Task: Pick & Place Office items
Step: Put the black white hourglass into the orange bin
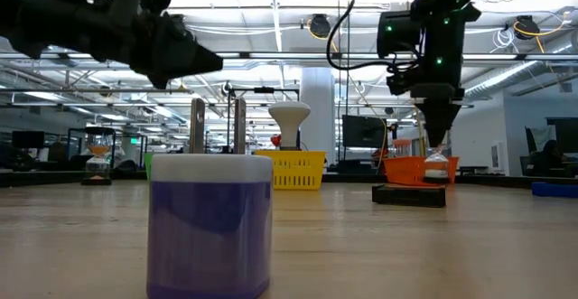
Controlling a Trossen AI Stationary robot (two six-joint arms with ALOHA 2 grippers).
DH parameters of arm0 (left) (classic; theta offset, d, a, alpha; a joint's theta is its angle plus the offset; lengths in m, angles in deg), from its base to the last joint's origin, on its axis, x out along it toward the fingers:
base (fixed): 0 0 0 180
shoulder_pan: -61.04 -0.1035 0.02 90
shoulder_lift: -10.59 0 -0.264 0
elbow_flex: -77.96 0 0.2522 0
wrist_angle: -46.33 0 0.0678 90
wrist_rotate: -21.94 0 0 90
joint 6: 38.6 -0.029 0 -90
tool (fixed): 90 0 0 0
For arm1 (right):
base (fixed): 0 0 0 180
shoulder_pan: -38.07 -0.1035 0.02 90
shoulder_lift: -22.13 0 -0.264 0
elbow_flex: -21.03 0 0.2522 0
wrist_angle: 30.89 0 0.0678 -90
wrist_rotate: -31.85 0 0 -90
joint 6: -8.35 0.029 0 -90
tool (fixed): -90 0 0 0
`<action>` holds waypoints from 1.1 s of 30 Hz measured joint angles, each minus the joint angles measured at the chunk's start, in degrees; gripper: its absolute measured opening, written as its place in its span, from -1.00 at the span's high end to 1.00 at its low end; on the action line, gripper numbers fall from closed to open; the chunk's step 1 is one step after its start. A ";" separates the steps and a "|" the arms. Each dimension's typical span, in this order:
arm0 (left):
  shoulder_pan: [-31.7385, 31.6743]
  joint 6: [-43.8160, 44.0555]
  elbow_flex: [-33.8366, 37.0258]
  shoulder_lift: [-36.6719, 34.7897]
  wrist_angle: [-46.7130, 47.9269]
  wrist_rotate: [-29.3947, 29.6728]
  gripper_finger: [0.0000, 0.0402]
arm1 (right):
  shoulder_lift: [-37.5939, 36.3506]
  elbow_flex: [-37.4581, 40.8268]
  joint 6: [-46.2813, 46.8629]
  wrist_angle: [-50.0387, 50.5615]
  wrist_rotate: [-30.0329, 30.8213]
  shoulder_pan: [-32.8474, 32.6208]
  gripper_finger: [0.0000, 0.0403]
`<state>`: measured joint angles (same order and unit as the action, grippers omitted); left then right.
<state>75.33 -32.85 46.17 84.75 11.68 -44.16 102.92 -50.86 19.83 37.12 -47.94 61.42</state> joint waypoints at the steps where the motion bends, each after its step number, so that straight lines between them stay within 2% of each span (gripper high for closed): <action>1: -0.02 -0.90 -0.02 1.36 -2.71 0.01 0.75 | 0.00 0.00 -0.10 -0.44 0.12 0.02 0.01; 8: -0.17 -5.83 -0.13 10.38 -15.45 1.18 0.75 | 0.00 0.00 -0.23 -1.64 0.01 0.32 -0.02; 19: -0.17 -5.40 -0.14 11.88 -15.62 0.70 0.75 | 0.00 0.68 0.09 -5.32 -2.97 0.29 -0.02; 23: -0.17 -5.48 -0.14 11.88 -15.58 0.64 0.75 | 0.00 1.51 0.21 -5.92 -2.47 0.30 -0.18; 27: -0.17 -5.48 -0.14 11.88 -15.56 0.60 0.75 | -0.30 1.10 0.08 -5.23 0.48 0.29 -0.40; 33: -0.13 -5.48 -0.14 11.90 -14.87 0.40 0.75 | -7.84 1.55 2.90 -5.06 1.14 -0.28 -0.59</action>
<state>75.20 -38.33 46.02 96.66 -3.19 -43.76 95.08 -49.32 22.73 32.05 -46.80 61.14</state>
